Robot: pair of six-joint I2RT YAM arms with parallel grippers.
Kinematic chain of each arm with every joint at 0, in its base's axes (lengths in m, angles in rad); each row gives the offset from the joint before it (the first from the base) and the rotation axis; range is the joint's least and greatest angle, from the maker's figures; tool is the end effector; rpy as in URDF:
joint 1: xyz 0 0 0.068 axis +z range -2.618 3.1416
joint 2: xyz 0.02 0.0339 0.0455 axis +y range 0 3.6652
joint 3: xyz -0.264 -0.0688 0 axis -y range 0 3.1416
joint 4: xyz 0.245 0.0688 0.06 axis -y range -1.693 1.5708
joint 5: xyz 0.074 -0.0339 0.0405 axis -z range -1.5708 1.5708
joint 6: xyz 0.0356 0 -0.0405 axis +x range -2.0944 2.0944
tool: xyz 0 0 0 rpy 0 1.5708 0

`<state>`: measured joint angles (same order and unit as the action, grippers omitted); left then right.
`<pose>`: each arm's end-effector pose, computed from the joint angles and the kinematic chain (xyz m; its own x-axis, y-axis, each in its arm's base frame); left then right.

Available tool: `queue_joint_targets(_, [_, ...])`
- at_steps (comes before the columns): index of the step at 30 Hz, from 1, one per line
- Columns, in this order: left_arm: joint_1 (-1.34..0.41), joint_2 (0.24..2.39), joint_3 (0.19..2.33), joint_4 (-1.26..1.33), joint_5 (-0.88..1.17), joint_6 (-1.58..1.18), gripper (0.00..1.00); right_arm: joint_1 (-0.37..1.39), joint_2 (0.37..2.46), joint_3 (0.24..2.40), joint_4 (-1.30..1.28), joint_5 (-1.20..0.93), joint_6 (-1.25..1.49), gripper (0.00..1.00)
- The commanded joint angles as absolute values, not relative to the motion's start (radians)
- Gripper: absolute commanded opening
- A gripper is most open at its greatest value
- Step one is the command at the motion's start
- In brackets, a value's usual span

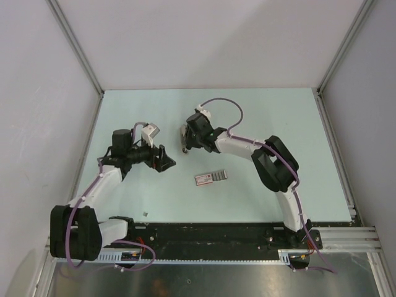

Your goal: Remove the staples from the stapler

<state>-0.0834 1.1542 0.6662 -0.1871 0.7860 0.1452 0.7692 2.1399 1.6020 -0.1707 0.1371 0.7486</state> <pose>0.2322 -0.0447 0.2311 -0.5281 0.1468 -0.8364 0.6930 0.6438 -0.3246 0.3528 0.3348 0.1908 -0.7608 0.2019 -0.6168 -0.1320 0.8824 0.4516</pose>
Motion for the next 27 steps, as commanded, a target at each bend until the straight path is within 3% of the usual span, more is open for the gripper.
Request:
queue_joint_targets(1, [-0.099, 1.181, 0.646, -0.050, 0.781, 0.059, 1.00, 0.788, 2.013, 1.556, 0.031, 0.132, 0.897, 0.00])
queue_joint_targets(21, [-0.136, 1.420, 0.725, 0.101, 0.799, 0.137, 0.98, 0.867, 1.885, 1.401, 0.166, 0.068, 1.023, 0.00])
queue_joint_targets(27, [-0.137, 1.426, 0.737, 0.115, 0.784, 0.154, 0.88, 0.877, 1.866, 1.383, 0.171, 0.033, 1.032, 0.00])
